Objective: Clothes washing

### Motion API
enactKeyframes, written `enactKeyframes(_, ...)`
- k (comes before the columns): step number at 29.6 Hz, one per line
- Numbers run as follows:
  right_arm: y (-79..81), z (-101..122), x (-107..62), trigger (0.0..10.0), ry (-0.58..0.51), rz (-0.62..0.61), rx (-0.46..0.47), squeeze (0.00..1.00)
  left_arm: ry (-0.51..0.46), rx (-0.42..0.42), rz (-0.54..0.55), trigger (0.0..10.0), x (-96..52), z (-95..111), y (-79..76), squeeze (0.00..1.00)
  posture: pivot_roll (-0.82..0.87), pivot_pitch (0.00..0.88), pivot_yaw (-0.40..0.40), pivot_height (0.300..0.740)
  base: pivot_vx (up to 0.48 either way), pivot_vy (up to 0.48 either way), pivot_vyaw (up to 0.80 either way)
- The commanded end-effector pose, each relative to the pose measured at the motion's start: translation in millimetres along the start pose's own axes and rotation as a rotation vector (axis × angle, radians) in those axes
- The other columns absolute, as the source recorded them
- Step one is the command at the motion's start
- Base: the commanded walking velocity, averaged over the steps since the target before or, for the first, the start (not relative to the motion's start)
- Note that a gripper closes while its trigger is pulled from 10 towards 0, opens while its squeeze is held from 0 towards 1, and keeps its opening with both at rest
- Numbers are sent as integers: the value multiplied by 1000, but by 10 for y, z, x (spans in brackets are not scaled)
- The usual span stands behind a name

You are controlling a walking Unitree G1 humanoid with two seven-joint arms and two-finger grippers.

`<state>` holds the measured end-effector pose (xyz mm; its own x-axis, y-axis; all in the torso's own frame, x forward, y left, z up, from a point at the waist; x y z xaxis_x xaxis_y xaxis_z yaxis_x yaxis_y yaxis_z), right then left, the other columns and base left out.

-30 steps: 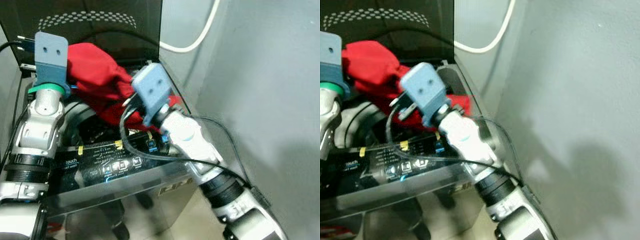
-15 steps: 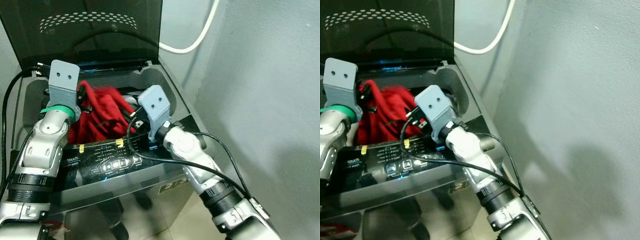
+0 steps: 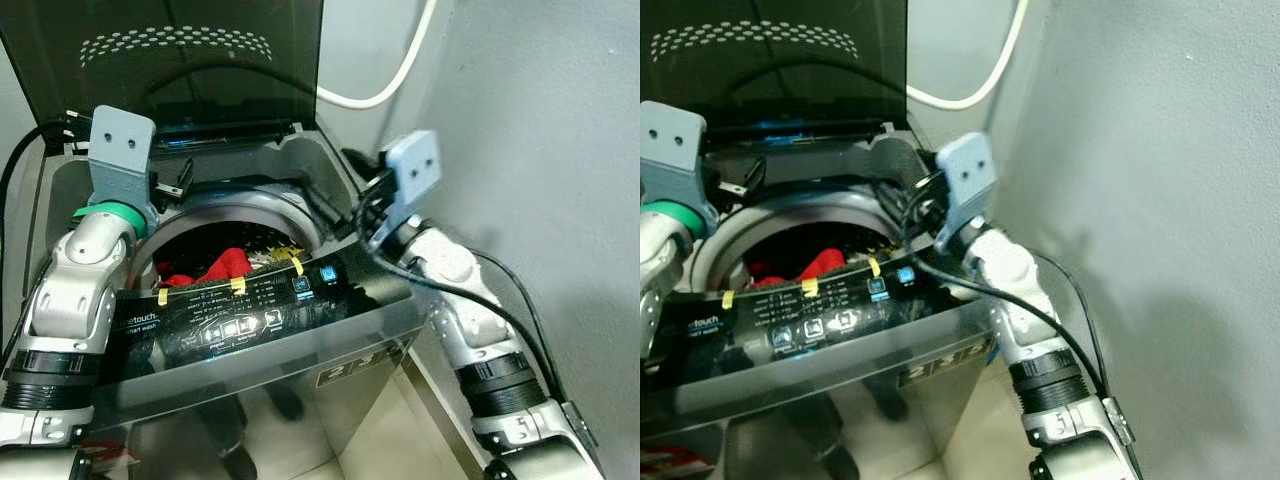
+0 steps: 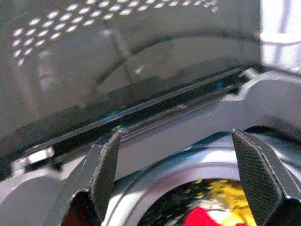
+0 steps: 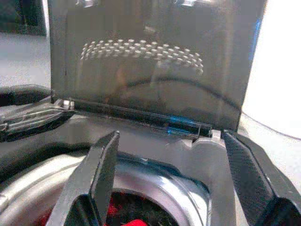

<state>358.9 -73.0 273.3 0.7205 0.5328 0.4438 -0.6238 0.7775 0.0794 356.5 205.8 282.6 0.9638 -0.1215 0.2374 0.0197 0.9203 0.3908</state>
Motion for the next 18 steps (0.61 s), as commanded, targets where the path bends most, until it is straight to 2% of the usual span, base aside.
enactKeyframes(1, -87, 38, -52, 10000, -35, -61, 28, 0, -20, -31, -107, 10000, -34, 44, -167, 0, 159, 9, 18, 740, 0, 0, 0)
enactKeyframes(2, -178, 65, -134, 10000, -81, -159, 43, 0, -122, -29, -335, 10000, -189, 229, -465, 0, 158, 11, 26, 740, 0, 0, 0)
enactKeyframes(3, -178, 65, -134, 10000, -81, -159, 43, 0, -122, -29, -335, 10000, -189, 229, -465, 0, 158, 11, 26, 740, 0, 0, 0)
enactKeyframes(4, -223, 54, -218, 10000, -103, -234, 27, 0, -206, -59, -511, 10000, -357, 386, -705, 0, 157, 11, 31, 740, 0, 0, 0)
enactKeyframes(5, -214, 24, -283, 10000, -109, -265, 9, 0, -272, -67, -601, 10000, -479, 501, -837, 0, 152, 13, 38, 740, 0, 0, 0)
enactKeyframes(6, -214, 24, -283, 10000, -109, -265, 9, 0, -272, -67, -601, 10000, -479, 501, -837, 0, 152, 13, 38, 740, 0, 0, 0)
enactKeyframes(7, -197, -11, -329, 10000, -106, -282, 2, 0, -314, -45, -618, 10000, -527, 565, -880, 0, 152, 14, 41, 740, 0, 0, 0)
enactKeyframes(11, -179, -50, -373, 10000, -100, -295, 4, 0, -351, 11, -552, 10000, -494, 610, -846, 0, 153, 13, 42, 740, 0, 0, 0)
enactKeyframes(12, -185, -64, -391, 10000, -98, -306, 4, 0, -360, 53, -451, 10000, -411, 623, -771, 0, 154, 11, 43, 740, 0, 0, 0)
enactKeyframes(13, -185, -64, -391, 10000, -98, -306, 4, 0, -360, 53, -451, 10000, -411, 623, -771, 0, 154, 11, 43, 740, 0, 0, 0)
enactKeyframes(14, -189, -77, -405, 10000, -96, -315, 0, 0, -363, 83, -363, 10000, -337, 624, -698, 0, 152, 12, 41, 740, 0, 0, 0)
enactKeyframes(15, -189, -77, -405, 10000, -96, -315, 0, 0, -363, 83, -363, 10000, -337, 624, -698, 0, 152, 12, 41, 740, 0, 0, 0)
enactKeyframes(16, -194, -87, -418, 10000, -94, -326, -18, 0, -348, 86, -273, 10000, -268, 602, -616, 0, 153, 14, 39, 740, 0, 0, 0)
enactKeyframes(17, -194, -87, -418, 10000, -94, -326, -18, 0, -348, 86, -273, 10000, -268, 602, -616, 0, 153, 14, 39, 740, 0, 0, 0)
enactKeyframes(18, -198, -92, -429, 10000, -93, -341, -27, 0, -323, 86, -200, 10000, -231, 568, -538, 0, 153, 16, 32, 740, 0, 0, 0)
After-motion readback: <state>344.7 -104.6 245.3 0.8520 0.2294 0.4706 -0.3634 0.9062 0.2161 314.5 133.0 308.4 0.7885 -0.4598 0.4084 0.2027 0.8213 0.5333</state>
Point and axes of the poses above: a point about 5 cm out from each wrist's last joint towards the gripper, its own x axis pointing out of the wrist towards the gripper, its own z axis along the axis of the wrist's last joint, y = z × x, the point moved 2 cm from there along x, pointing out of the wrist towards the gripper, and after that the axes turned 10 degrees about x, right-handed, at the moved point
